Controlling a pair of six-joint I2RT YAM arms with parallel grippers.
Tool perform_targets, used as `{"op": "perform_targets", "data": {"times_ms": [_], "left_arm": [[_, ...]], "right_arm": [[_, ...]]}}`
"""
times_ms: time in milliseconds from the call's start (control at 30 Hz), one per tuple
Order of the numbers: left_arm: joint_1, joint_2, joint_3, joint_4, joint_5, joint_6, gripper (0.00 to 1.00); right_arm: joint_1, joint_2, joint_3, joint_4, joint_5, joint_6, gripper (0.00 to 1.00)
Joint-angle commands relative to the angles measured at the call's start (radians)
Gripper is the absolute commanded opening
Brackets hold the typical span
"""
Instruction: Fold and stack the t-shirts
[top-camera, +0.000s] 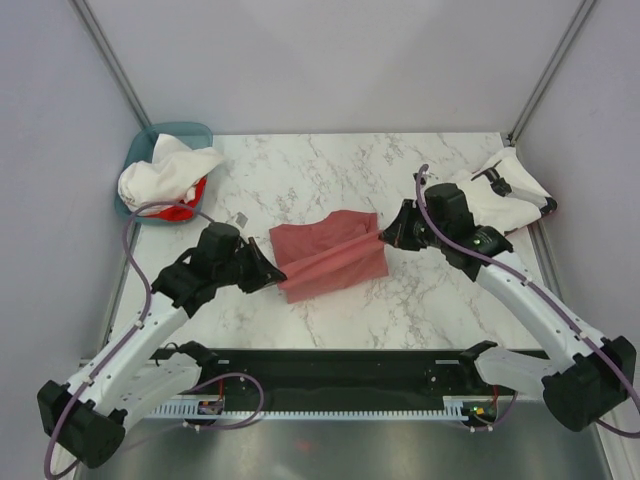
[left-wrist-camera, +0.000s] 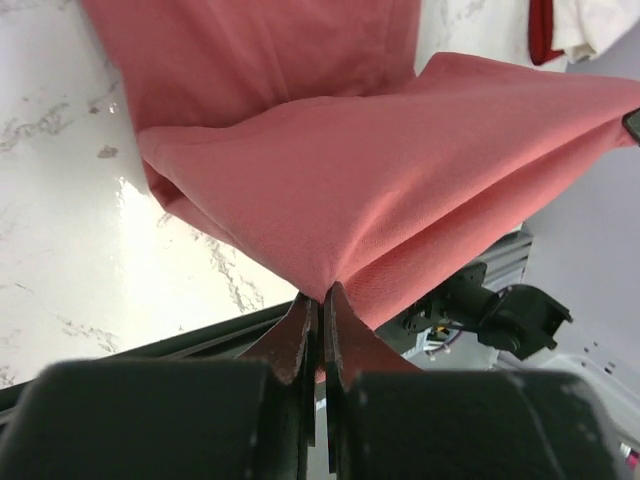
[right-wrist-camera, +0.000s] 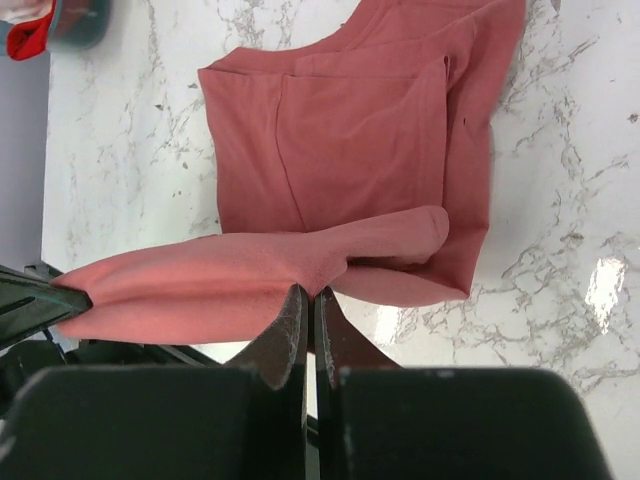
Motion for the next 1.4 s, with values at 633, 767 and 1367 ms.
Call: {"op": "perform_targets", "data": {"times_ms": [633, 767, 1367], "left_arm": [[0.411, 0.741, 0.407, 0.169, 0.194, 0.13, 0.15], [0.443, 0.914, 0.548, 0.143, 0.194, 0.133, 0.94], [0.391, 0.68, 0.179, 0.454, 0.095, 0.188, 0.88]], "right_arm": [[-0.068, 0.656, 0.398, 0.411, 0.145, 0.024, 0.31], [-0.081, 0.808, 0.565, 0.355, 0.202, 0.039, 0.87], [-0.068, 0.781, 0.19, 0.453, 0.029, -0.053, 0.73]]}}
